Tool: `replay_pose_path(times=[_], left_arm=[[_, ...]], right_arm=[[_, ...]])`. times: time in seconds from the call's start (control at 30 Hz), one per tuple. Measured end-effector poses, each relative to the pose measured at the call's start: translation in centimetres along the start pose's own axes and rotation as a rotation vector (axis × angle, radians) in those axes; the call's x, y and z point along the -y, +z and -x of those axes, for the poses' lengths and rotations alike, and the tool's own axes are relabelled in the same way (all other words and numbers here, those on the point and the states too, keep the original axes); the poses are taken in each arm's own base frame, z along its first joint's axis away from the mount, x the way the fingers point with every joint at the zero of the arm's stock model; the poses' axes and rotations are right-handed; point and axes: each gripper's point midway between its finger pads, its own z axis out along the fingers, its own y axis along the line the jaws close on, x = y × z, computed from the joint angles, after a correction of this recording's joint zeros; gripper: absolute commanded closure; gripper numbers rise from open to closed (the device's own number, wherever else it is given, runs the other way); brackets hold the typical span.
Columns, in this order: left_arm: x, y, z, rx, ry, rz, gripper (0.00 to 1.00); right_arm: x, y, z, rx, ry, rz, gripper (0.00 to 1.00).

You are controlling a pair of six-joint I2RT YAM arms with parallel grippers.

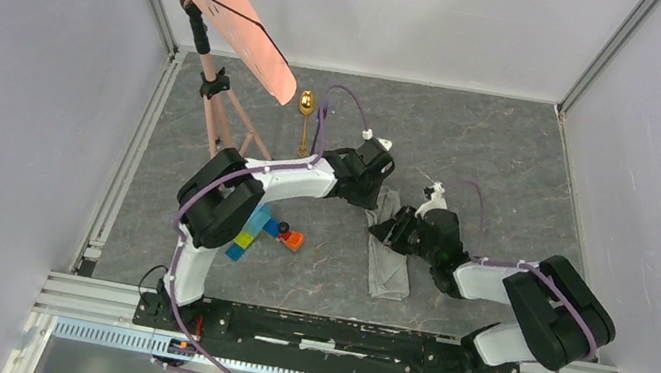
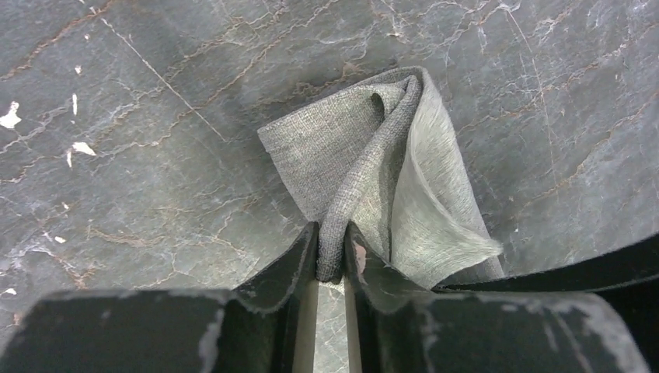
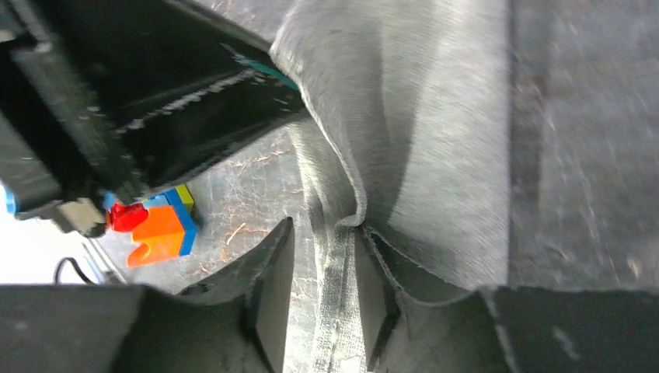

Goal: Fold the napkin into a case and place the utensils inside
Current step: Fold the 2/3-rectangle-folded napkin at the center of the board.

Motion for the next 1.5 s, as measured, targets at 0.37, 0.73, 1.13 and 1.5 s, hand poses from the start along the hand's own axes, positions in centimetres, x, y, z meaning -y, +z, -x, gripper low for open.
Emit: replay_pose_path(times=[0.37, 0.73, 1.13, 1.5], left_arm=[[-0.3, -0.1, 0.5, -0.001, 0.013, 0.0, 0.8], [-0.7, -0.3, 0.7, -0.04, -0.021, -0.056, 0.83], [1.4, -1.1, 2.4, -0.037, -0.042, -0.202, 0.92], [2.2, 0.7, 2.8, -0.049, -0.047, -0.226, 0.93]], right_arm=[[-5.0, -2.6, 3.3, -0.002, -0.472, 0.145, 0.28], [-3.4, -3.0, 3.5, -0.047, -0.45, 0.148, 0.69], [-0.7, -3.5, -0.1, -0.14, -0.38, 0.123, 0.7], [-0.6, -3.0, -0.2, -0.135, -0.356, 0.12, 0.71]])
